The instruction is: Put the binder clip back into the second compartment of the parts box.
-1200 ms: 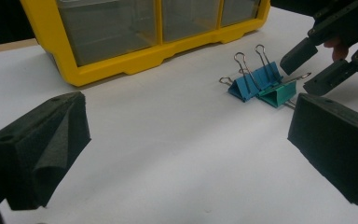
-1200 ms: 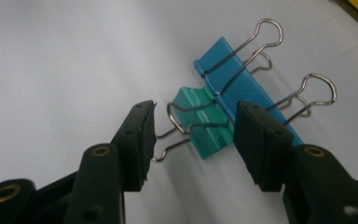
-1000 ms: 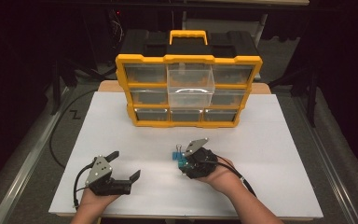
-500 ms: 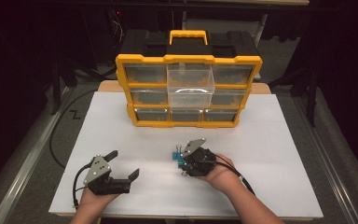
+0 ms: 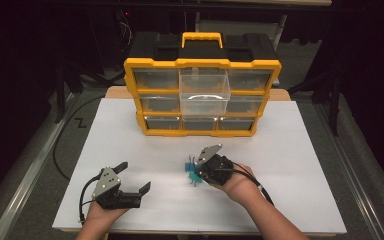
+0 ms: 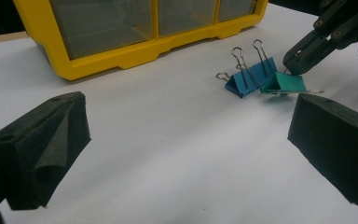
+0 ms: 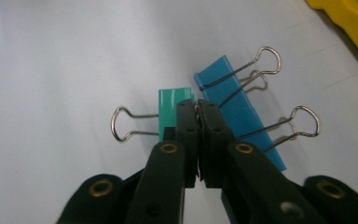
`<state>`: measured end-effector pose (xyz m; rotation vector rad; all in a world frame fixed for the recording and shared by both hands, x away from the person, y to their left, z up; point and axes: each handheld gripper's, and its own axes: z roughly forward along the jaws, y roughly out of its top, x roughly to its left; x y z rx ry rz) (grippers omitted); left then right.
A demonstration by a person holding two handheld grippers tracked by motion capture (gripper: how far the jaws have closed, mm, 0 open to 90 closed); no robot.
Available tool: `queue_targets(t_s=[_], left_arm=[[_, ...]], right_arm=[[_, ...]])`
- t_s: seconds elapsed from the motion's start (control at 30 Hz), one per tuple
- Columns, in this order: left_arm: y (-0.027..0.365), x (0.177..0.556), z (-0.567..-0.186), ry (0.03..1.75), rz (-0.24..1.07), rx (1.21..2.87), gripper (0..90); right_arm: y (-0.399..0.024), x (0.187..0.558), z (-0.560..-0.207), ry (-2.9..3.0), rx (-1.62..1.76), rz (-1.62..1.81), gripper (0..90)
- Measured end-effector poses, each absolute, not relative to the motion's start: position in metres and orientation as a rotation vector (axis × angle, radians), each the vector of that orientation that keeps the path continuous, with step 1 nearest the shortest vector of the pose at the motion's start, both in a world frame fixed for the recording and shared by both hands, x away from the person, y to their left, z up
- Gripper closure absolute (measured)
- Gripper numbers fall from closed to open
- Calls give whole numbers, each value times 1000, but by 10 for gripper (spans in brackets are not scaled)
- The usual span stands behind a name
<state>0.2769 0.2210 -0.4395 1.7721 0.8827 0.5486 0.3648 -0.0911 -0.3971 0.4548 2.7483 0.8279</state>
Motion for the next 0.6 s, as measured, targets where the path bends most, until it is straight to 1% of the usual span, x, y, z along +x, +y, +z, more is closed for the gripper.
queue_targets(t_s=[0.3,0.6], left_arm=[[221,277,-440,881,552,1761,2],[221,277,-440,872,556,1747,1]], right_arm=[[-97,360,-390,2782,421,881,896],[-115,355,-382,2809,488,884,896]])
